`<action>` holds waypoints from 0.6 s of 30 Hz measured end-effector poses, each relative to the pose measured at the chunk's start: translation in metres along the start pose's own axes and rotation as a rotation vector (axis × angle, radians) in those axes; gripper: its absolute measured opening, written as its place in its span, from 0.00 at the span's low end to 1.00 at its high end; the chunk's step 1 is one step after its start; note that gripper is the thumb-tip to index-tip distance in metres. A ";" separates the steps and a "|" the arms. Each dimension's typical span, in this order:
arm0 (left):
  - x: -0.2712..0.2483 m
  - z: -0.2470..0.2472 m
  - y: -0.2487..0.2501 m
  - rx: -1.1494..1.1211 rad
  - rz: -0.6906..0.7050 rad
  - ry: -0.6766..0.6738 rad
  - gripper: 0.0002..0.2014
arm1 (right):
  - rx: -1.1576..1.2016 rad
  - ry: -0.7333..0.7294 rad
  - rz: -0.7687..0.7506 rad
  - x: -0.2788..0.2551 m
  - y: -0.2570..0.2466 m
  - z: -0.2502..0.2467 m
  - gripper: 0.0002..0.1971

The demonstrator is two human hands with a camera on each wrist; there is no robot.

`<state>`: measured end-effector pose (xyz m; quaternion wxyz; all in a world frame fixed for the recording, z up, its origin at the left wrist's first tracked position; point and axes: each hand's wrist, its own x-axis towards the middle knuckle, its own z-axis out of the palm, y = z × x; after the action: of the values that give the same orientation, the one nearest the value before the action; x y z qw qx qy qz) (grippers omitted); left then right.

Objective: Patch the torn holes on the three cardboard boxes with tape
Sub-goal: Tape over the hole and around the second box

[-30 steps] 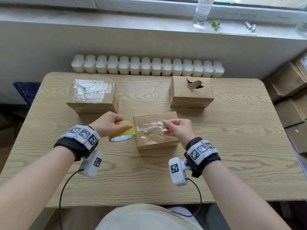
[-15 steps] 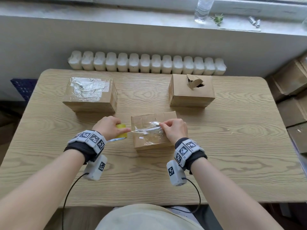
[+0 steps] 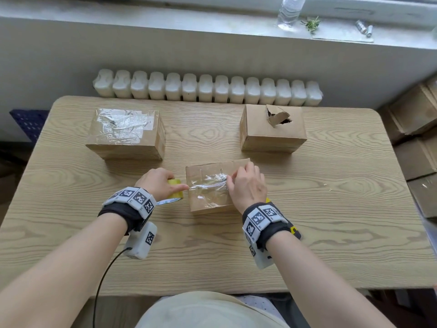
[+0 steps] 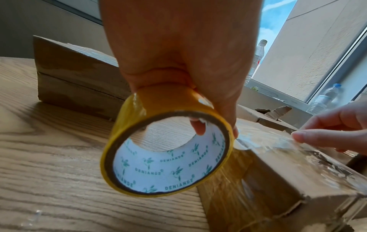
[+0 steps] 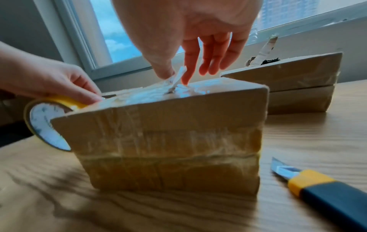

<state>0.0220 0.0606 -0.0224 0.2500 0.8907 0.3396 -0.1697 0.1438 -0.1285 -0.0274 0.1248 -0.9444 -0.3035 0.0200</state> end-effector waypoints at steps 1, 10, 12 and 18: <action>0.000 0.000 0.001 -0.003 0.002 -0.001 0.26 | -0.033 0.025 -0.025 -0.002 -0.001 0.002 0.12; 0.005 0.006 -0.001 -0.003 0.022 0.005 0.29 | 0.088 -0.106 -0.060 -0.011 0.022 0.005 0.28; 0.006 0.007 -0.003 -0.012 0.028 0.004 0.30 | 0.089 -0.240 -0.252 -0.015 0.017 0.008 0.32; 0.007 0.007 -0.006 -0.030 0.035 -0.004 0.28 | -0.136 -0.442 -0.301 -0.021 0.033 0.016 0.39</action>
<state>0.0221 0.0638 -0.0328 0.2669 0.8923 0.3261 -0.1620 0.1436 -0.1635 -0.0515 -0.0063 -0.8677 -0.4608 0.1864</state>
